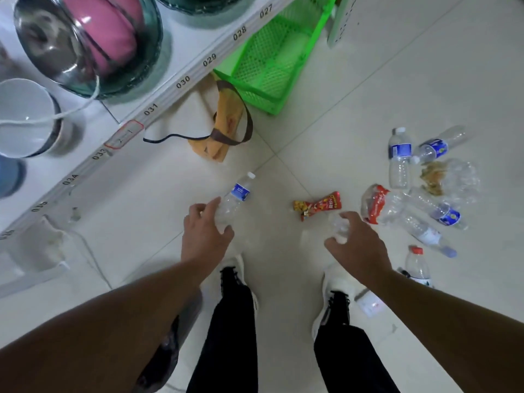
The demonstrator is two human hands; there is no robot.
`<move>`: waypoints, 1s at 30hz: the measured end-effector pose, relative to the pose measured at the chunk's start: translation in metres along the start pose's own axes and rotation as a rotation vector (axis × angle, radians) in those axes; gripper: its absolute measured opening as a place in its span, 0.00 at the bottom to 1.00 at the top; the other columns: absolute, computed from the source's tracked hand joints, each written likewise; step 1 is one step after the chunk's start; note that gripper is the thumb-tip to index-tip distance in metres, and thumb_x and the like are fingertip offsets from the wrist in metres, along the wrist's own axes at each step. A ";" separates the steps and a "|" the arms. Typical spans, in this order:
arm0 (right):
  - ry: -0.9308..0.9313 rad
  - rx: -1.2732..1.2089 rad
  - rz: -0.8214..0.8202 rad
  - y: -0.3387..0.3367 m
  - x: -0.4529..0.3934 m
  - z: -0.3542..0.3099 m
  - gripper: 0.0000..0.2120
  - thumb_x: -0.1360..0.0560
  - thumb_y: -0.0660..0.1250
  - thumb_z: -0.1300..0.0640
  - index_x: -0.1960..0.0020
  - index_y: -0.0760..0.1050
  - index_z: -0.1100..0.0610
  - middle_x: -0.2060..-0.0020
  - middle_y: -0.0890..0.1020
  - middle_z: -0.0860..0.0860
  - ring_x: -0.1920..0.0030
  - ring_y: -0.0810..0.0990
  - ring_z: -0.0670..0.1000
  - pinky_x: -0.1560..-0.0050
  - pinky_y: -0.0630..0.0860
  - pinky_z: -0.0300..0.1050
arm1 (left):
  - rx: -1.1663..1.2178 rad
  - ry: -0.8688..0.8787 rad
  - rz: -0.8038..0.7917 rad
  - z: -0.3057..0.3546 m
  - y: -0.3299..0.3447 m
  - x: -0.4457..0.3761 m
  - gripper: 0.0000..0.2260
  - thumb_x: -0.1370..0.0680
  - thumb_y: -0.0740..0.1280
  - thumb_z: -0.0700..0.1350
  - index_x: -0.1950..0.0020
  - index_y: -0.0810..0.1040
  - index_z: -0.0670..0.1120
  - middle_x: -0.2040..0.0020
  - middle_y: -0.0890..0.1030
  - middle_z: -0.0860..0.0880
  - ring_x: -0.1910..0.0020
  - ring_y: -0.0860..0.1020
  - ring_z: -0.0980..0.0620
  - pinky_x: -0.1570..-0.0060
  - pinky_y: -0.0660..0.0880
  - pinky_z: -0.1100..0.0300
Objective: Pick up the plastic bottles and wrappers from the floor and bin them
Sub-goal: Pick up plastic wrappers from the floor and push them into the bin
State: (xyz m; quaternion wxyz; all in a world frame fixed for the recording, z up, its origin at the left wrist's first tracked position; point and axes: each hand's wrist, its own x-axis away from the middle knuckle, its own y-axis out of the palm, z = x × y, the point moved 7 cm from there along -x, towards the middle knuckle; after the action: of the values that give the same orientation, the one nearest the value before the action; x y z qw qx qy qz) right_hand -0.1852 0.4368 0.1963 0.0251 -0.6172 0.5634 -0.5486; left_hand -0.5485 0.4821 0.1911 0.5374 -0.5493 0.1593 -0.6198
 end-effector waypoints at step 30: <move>-0.375 0.400 -0.073 0.102 -0.105 0.019 0.21 0.23 0.74 0.47 0.39 0.76 0.59 0.49 0.79 0.57 0.47 0.78 0.62 0.55 0.78 0.56 | 0.028 -0.176 0.039 -0.059 0.119 -0.051 0.31 0.25 0.75 0.57 0.26 0.69 0.48 0.37 0.76 0.40 0.39 0.75 0.35 0.40 0.74 0.42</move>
State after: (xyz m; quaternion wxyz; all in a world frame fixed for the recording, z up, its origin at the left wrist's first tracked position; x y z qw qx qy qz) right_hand -0.2151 0.4650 0.0547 0.2305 -0.7106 0.4068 -0.5258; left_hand -0.5495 0.4579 0.0510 0.5689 -0.5911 0.1135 -0.5604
